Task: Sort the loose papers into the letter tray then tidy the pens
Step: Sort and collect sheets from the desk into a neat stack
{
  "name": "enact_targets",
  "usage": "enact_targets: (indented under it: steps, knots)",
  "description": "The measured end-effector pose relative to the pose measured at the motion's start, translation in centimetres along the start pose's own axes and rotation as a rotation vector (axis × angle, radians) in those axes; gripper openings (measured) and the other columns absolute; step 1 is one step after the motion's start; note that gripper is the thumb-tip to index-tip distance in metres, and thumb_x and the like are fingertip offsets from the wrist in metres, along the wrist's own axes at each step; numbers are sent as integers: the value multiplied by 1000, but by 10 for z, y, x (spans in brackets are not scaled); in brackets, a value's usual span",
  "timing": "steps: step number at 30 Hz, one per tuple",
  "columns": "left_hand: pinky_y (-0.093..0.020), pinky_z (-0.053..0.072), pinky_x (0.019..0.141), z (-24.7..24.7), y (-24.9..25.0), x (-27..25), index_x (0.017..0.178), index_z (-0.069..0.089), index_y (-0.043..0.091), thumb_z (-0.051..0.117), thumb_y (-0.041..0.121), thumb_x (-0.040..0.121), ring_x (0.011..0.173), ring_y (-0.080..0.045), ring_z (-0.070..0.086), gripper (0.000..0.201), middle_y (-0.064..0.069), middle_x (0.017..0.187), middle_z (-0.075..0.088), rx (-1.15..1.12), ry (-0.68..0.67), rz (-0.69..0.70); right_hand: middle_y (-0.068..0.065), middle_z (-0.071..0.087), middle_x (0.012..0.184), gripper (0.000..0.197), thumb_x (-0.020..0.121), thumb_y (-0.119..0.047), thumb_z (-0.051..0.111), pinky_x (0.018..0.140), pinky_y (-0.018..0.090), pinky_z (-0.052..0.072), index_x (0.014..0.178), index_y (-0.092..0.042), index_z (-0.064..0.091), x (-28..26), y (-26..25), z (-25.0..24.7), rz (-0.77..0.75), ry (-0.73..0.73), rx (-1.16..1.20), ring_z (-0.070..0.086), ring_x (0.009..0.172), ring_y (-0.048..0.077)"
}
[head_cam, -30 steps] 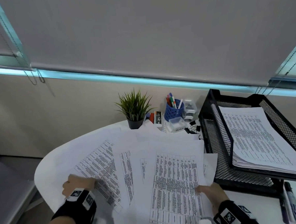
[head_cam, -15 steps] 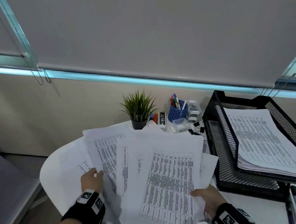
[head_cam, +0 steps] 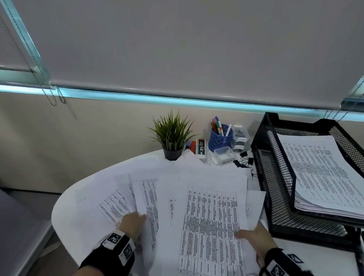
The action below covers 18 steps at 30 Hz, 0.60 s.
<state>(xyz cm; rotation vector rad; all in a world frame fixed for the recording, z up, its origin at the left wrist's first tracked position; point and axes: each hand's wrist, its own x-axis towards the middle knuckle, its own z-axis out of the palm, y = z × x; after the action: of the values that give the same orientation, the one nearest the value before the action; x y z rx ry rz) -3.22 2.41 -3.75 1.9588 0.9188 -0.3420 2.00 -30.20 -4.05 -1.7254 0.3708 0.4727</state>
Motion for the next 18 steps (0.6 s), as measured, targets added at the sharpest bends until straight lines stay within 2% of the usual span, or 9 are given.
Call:
enact_targets:
  steps: [2,3,4,6,8,11,13,15,18]
  knots:
    - [-31,34,65,4,2,-2,62,41,12,53,16,93,60,-17,41,34,0,59,39,-145,61,9,12,66,103,47,74,18,61,84,39,50,115,-3,55,3,1,8,-12,1,-29,62,95,28]
    - [-34,36,67,5,3,-7,75,50,6,59,12,90,65,-17,43,18,-2,65,42,-287,100,16,14,67,104,47,74,18,62,91,44,49,117,0,55,6,4,11,13,-13,-55,62,97,30]
    - [-36,39,74,3,3,-9,102,52,-1,64,8,86,79,-19,47,22,-5,78,47,-386,136,4,15,68,102,47,73,17,64,93,46,49,117,2,56,6,4,15,45,-41,-83,63,97,31]
    - [-39,40,89,4,-3,-12,137,28,-1,71,8,80,103,-26,48,72,-13,106,50,-516,162,-75,14,69,100,47,73,13,68,89,41,51,118,3,56,5,4,20,93,-111,-138,64,93,29]
    - [-39,46,84,4,-5,-17,128,42,-5,76,6,74,102,-34,56,65,-17,108,57,-559,142,-81,12,63,117,63,73,3,73,94,40,49,130,0,47,6,2,22,63,-65,-211,60,105,29]
    - [-35,50,66,4,-10,-17,95,66,-9,85,5,52,75,-34,66,49,-20,78,70,-597,-17,-121,13,40,144,79,82,-5,66,105,35,37,147,-9,22,10,-5,18,11,98,-268,44,127,30]
    - [-36,51,67,6,-11,-16,96,68,-7,89,10,44,75,-35,67,59,-22,82,71,-602,-162,-160,12,51,131,60,88,0,54,84,28,48,142,-9,29,11,-10,14,1,94,-259,56,103,24]
    - [-36,51,67,7,-8,-16,102,67,-7,92,21,45,72,-33,66,68,-24,86,70,-511,-276,-178,5,57,112,49,90,3,41,60,22,45,137,-11,36,16,-10,16,11,61,-311,56,78,16]
    - [-27,47,63,15,-3,-15,94,61,-11,88,29,58,68,-25,59,60,-25,88,68,-346,-284,-191,6,56,126,63,86,8,29,64,23,44,143,-18,33,23,-10,20,15,-18,-383,55,86,19]
